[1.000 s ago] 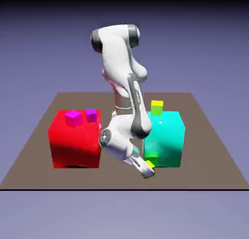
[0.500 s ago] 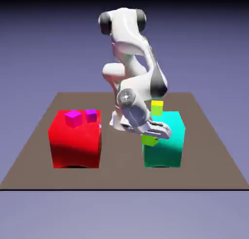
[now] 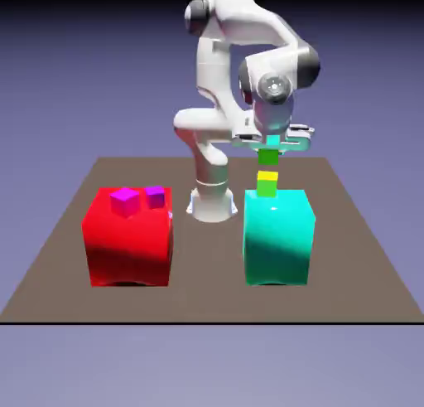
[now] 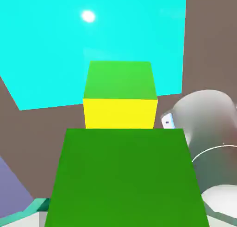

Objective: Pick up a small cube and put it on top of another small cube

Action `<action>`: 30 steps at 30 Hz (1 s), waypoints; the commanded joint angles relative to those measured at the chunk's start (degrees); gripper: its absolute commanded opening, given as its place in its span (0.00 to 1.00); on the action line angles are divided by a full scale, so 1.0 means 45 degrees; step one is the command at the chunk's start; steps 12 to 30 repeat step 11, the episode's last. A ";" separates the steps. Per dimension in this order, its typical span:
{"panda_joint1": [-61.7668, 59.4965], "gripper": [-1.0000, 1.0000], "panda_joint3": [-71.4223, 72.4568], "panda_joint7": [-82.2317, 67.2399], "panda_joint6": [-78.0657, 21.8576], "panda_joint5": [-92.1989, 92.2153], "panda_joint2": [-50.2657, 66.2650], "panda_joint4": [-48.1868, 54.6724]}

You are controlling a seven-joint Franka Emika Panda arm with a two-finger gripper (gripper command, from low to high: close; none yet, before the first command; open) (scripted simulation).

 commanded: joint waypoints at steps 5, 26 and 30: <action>0.0116 1.00 0.0141 -0.0138 0.0791 0.0165 -0.0237 -0.1026; -0.0156 1.00 -0.0190 0.0178 -0.1076 -0.0275 0.0319 0.1383; -0.0156 1.00 -0.0190 0.0178 -0.1076 -0.0275 0.0319 0.1383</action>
